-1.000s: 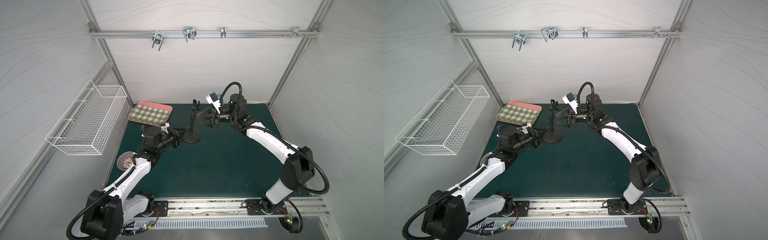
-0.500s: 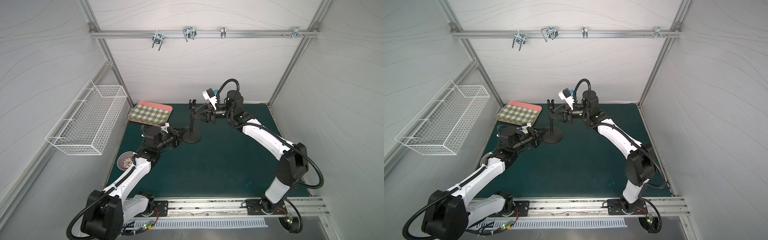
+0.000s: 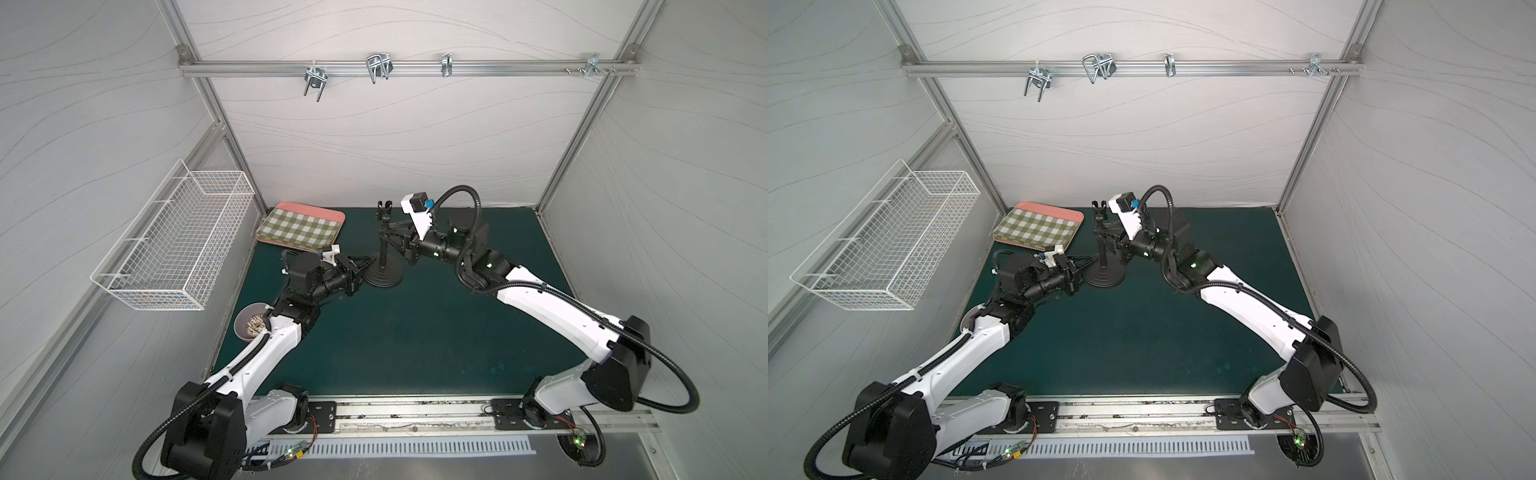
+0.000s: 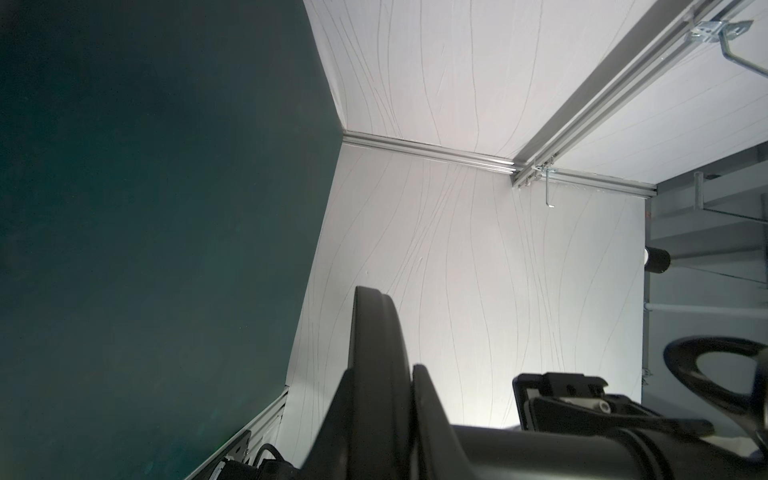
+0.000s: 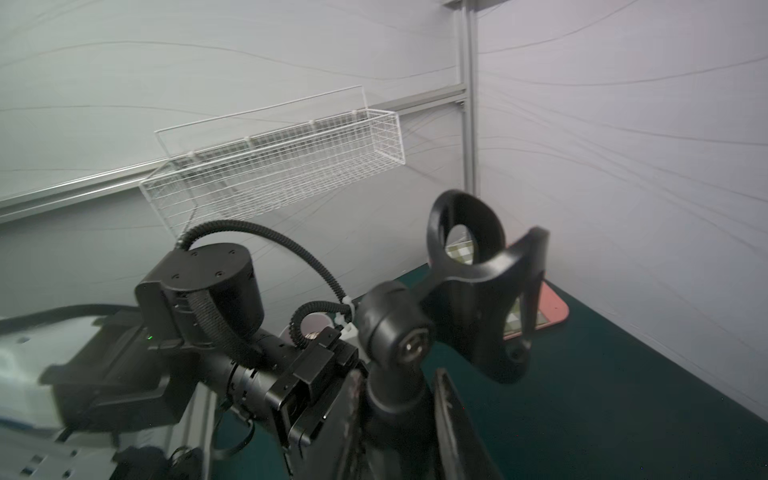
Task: Assemble a microphone stand
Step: Screw the microphone stand pole into the microphone stand base.
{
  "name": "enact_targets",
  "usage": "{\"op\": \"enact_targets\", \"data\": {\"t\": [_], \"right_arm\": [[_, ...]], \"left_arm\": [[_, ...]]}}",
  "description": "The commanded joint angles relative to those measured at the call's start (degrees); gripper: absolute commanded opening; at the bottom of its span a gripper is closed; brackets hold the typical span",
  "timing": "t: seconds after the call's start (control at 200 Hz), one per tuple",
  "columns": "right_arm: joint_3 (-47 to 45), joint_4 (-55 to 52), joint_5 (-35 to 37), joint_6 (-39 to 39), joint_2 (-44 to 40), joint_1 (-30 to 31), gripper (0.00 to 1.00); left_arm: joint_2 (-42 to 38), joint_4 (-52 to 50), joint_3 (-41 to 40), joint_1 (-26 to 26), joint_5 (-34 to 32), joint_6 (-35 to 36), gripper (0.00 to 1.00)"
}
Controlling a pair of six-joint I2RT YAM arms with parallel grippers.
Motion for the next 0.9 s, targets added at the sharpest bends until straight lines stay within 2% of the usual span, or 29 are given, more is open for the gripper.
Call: {"op": "enact_targets", "data": {"t": [0.0, 0.025, 0.055, 0.12, 0.185, 0.32, 0.415, 0.49, 0.615, 0.745, 0.895], "right_arm": [[-1.9, -5.1, 20.6, 3.8, -0.8, 7.6, 0.02], [-2.1, -5.3, 23.1, 5.4, -0.7, 8.5, 0.03], [-2.1, -5.4, 26.1, 7.2, -0.4, 9.8, 0.10], [-1.4, -6.3, 30.7, 9.7, 0.6, 11.9, 0.19], [-0.3, -7.6, 31.4, 10.6, 1.1, 13.0, 0.38], [-1.0, -8.6, 28.6, 8.4, -1.1, 13.0, 0.60], [-3.2, -8.0, 20.3, 3.6, -4.1, 10.5, 0.72], [-5.0, -6.6, 8.9, 1.5, -6.0, 6.0, 0.73], [-5.6, -2.7, -15.3, 3.9, -5.4, -4.3, 0.72], [-2.8, -1.0, -27.0, 4.6, -2.2, -10.6, 0.66], [2.7, -1.0, -40.2, 4.8, 2.7, -13.4, 0.61]], "left_arm": [[-0.8, 6.5, 2.9, -0.1, -0.8, -2.6, 0.00], [-0.9, 6.5, 2.9, -0.1, -0.8, -2.6, 0.00], [-0.9, 6.5, 2.9, -0.1, -0.8, -2.7, 0.00], [-0.9, 6.4, 2.9, -0.1, -0.8, -2.6, 0.00], [-0.9, 6.4, 2.8, -0.1, -0.7, -2.6, 0.00], [-1.4, 6.1, 2.7, -0.1, -0.9, -2.6, 0.00], [-1.5, 6.2, 2.5, 0.0, -0.9, -2.6, 0.00], [-1.4, 6.4, 2.5, 0.0, -0.9, -2.6, 0.00], [-1.0, 7.2, 2.5, 0.0, -0.6, -3.1, 0.00], [-1.2, 7.0, 2.5, 0.0, -0.6, -3.0, 0.00], [-1.6, 6.8, 2.4, 0.0, -0.7, -3.0, 0.00]]}}
